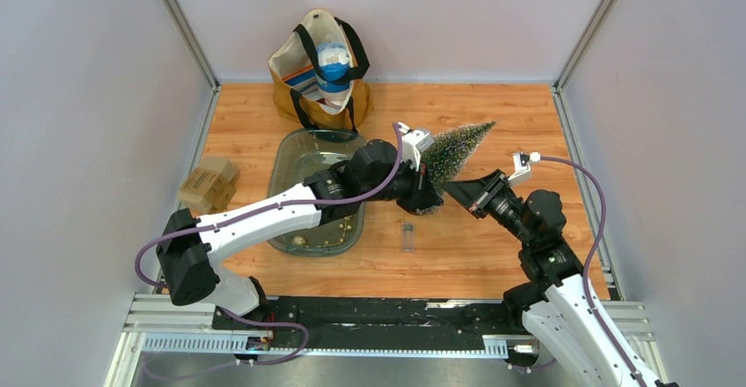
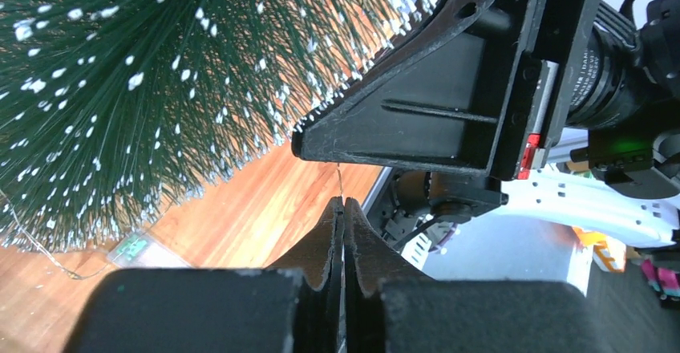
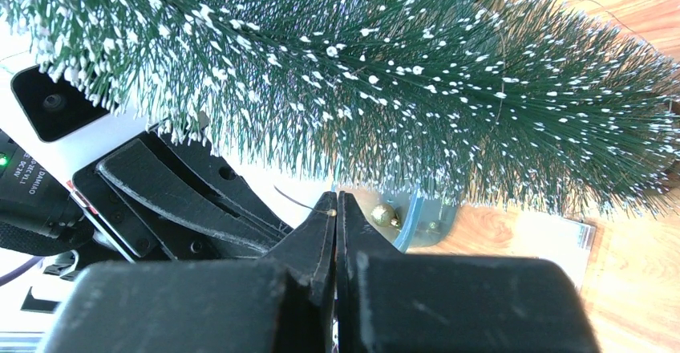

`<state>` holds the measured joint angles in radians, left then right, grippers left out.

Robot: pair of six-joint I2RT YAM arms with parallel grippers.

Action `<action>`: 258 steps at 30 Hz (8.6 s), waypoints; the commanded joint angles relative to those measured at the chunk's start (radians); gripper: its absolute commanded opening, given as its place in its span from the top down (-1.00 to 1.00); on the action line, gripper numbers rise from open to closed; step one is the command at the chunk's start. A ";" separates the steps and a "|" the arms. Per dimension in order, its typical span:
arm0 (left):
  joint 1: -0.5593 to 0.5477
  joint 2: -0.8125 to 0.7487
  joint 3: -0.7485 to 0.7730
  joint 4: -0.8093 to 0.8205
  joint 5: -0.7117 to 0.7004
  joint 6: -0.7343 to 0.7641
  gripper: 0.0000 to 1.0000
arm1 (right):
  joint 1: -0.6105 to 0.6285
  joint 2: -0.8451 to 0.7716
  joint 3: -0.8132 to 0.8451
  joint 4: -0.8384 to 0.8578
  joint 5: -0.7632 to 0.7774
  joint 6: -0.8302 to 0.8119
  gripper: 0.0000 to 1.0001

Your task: Decorate the small christmas tree

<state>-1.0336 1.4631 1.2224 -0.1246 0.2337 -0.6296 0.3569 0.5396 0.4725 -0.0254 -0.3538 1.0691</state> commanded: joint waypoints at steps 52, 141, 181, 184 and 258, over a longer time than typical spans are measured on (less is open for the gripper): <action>0.017 0.032 0.393 -0.449 -0.290 0.619 1.00 | 0.004 0.198 0.460 -0.059 0.299 -0.420 0.51; 0.112 -0.144 0.069 -0.208 -0.221 0.492 -0.37 | -0.116 0.218 0.600 -0.269 0.181 -0.604 -0.82; 0.237 -0.043 -0.067 -0.216 -0.158 0.196 -0.46 | -0.305 -0.118 -0.038 -0.633 0.182 -0.227 -0.02; 0.237 0.002 -0.064 -0.210 -0.140 0.176 -0.41 | -0.300 -0.046 -0.145 -0.481 0.075 -0.181 0.24; 0.291 -0.159 -0.124 -0.294 -0.313 0.134 -0.67 | -0.127 0.236 -0.052 -0.367 0.322 -0.192 -0.60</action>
<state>-0.7513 1.3808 1.1049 -0.3817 -0.0200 -0.5213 0.2329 0.9188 0.4313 -0.2249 -0.0830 0.8890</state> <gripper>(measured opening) 0.831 0.795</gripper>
